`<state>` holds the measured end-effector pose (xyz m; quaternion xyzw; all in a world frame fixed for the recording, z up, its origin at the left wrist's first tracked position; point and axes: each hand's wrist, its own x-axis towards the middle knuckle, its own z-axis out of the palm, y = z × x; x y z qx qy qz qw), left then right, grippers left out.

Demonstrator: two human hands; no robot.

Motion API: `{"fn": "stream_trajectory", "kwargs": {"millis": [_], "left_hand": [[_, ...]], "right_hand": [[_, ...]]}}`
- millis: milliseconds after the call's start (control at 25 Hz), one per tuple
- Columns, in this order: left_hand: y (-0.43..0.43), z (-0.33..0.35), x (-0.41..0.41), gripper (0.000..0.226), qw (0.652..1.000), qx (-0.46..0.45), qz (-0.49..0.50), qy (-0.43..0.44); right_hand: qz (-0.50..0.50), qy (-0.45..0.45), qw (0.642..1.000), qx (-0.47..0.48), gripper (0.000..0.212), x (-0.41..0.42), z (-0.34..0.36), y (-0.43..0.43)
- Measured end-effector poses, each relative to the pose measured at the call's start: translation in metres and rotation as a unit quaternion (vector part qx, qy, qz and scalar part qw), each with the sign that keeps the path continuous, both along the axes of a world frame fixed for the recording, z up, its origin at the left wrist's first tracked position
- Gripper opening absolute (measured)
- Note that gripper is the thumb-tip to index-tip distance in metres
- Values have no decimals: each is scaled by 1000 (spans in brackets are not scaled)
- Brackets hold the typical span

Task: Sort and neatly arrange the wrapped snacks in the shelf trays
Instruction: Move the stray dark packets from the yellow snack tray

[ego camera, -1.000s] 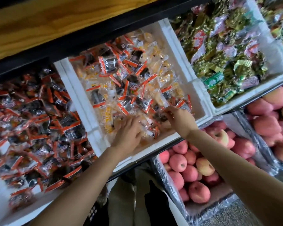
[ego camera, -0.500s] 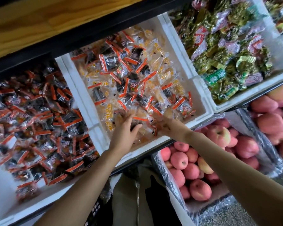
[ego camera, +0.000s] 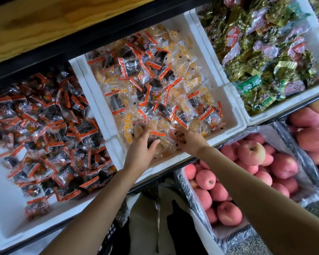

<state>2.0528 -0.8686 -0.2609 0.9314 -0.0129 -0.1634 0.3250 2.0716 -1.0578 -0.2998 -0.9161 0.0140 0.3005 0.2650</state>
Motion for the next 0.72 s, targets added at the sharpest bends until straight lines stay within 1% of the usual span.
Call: {"fn": "stream_trajectory", "kwargs": {"millis": [40, 160, 240, 320, 400, 440, 520, 640, 720], "left_hand": [[1, -3, -1, 46, 1000, -2, 6, 7], [4, -4, -2, 47, 999, -17, 20, 26], [4, -5, -3, 46, 998, -25, 34, 38], [3, -4, -3, 42, 997, -37, 49, 37], [-3, 0, -2, 39, 996, -54, 64, 35], [-8, 2, -2, 38, 995, -63, 77, 29], [-21, 9, 1, 37, 987, -99, 120, 46], [-39, 19, 5, 38, 961, -192, 173, 97], [-47, 27, 8, 52, 931, -271, 198, 143]], "right_hand": [[-6, -14, 1000, -9, 36, 0, 1, 3], [6, -19, 998, -59, 30, 5, 4, 4], [-13, -42, 996, -74, 25, 11, 8, -5], [-64, -102, 992, -35, 23, 12, 18, -20], [-90, -177, 980, 33, 14, 5, 36, -27], [-86, -208, 972, 69, 12, -2, 47, -25], [-62, -250, 958, 123, 10, -18, 62, -14], [-36, -277, 948, 150, 10, -33, 65, 3], [-40, -282, 942, 178, 10, -34, 62, 7]]}}
